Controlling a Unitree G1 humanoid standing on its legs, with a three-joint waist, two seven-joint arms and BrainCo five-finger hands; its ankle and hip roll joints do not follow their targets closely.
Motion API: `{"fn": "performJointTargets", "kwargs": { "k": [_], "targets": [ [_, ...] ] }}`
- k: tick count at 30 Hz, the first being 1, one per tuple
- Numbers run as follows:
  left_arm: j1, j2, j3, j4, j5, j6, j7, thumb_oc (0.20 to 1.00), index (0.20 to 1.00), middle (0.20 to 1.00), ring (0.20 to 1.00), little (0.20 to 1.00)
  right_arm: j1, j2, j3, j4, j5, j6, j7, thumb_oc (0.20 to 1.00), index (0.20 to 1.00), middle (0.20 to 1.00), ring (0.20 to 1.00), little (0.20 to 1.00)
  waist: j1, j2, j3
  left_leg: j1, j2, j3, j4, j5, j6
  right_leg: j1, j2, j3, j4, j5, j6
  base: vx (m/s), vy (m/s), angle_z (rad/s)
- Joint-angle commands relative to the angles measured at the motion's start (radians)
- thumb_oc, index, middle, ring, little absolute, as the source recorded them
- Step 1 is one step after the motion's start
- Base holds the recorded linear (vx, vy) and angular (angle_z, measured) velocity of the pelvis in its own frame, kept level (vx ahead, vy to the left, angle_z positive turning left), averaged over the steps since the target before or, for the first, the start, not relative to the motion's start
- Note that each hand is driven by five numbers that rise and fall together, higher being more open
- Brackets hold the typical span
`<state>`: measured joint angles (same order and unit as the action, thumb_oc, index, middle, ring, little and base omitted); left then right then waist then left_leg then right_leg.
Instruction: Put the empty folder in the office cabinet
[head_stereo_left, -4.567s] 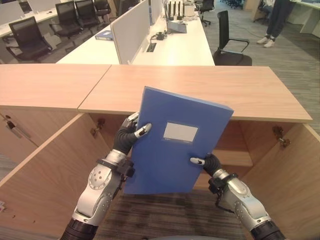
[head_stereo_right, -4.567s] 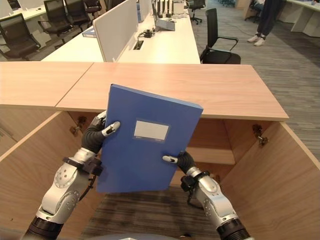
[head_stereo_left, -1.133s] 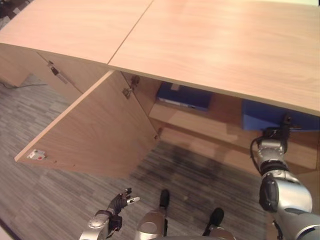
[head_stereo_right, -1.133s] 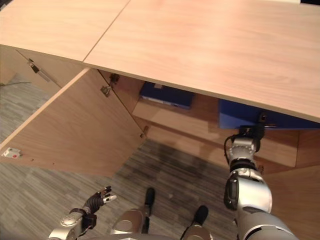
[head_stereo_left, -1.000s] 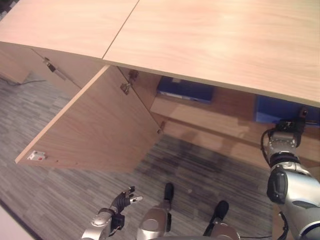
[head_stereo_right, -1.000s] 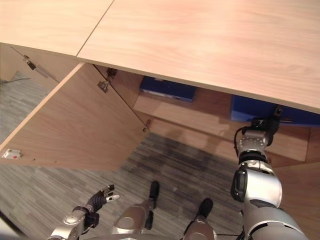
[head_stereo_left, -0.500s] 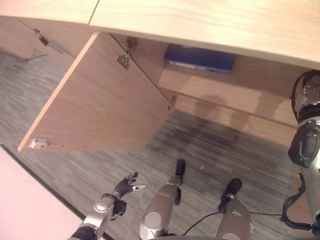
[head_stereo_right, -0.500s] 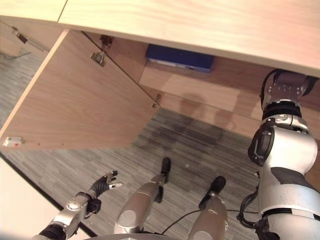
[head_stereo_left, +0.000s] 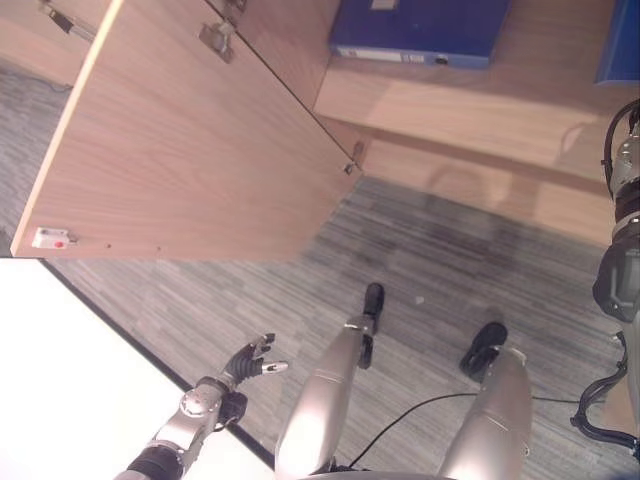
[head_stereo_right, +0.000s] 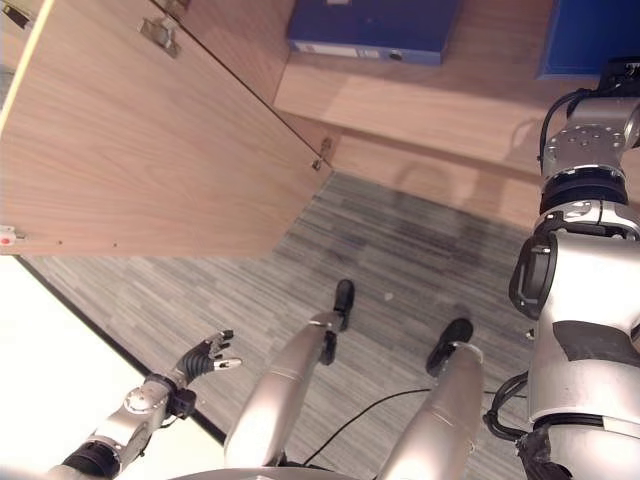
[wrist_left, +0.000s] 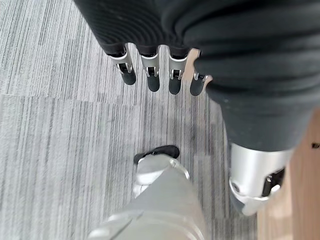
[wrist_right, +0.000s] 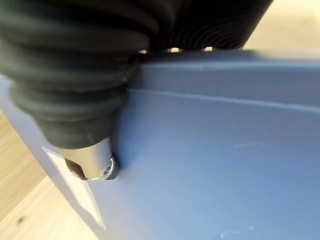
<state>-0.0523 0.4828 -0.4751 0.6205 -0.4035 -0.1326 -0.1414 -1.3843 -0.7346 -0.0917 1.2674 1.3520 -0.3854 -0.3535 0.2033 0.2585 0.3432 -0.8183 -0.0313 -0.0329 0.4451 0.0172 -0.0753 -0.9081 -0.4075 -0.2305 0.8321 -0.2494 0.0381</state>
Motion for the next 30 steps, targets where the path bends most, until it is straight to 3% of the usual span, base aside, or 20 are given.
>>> {"fn": "performJointTargets", "kwargs": {
  "k": [1,12,25,30],
  "targets": [
    [0.012,0.025,0.002,0.018,-0.052,-0.026,0.025,1.0,1.0,1.0,1.0,1.0,0.008,-0.065,0.029,-0.073,-0.054,-0.034,0.015,0.2,0.2,0.2,0.2,0.2,-0.001,0.017,-0.045,-0.002,-0.01,-0.012,0.086,-0.167,-0.011,0.054,0.079,0.082,0.027,-0.119,0.058,0.02,-0.027,0.05],
    [0.004,0.021,-0.012,-0.019,-0.063,-0.034,0.038,1.0,1.0,1.0,1.0,1.0,0.037,-0.05,0.02,-0.035,-0.048,-0.015,-0.009,0.2,0.2,0.2,0.2,0.2,-0.006,0.034,-0.037,-0.078,-0.021,0.011,0.082,-0.165,-0.005,-0.062,0.063,0.128,0.076,-0.127,0.064,0.03,-0.002,0.03],
    [0.021,0.031,-0.01,-0.004,-0.057,-0.026,0.041,1.0,1.0,1.0,1.0,1.0,-0.098,-0.125,0.108,-0.063,-0.077,-0.026,-0.062,0.2,0.2,0.2,0.2,0.2,-0.012,0.023,-0.05,-0.002,-0.039,0.001,0.004,-0.144,-0.015,0.002,0.064,0.12,0.046,-0.118,0.072,0.03,-0.01,0.01],
    [0.02,0.046,-0.026,0.004,-0.036,-0.028,0.052,1.0,1.0,1.0,1.0,1.0,-0.195,-0.165,0.182,-0.034,-0.125,0.005,-0.11,0.2,0.2,0.2,0.2,0.2,-0.014,0.017,-0.059,0.037,-0.046,-0.007,-0.057,-0.12,-0.023,0.033,0.061,0.108,0.02,-0.112,0.077,0.01,-0.017,0.04]
  ]
}}
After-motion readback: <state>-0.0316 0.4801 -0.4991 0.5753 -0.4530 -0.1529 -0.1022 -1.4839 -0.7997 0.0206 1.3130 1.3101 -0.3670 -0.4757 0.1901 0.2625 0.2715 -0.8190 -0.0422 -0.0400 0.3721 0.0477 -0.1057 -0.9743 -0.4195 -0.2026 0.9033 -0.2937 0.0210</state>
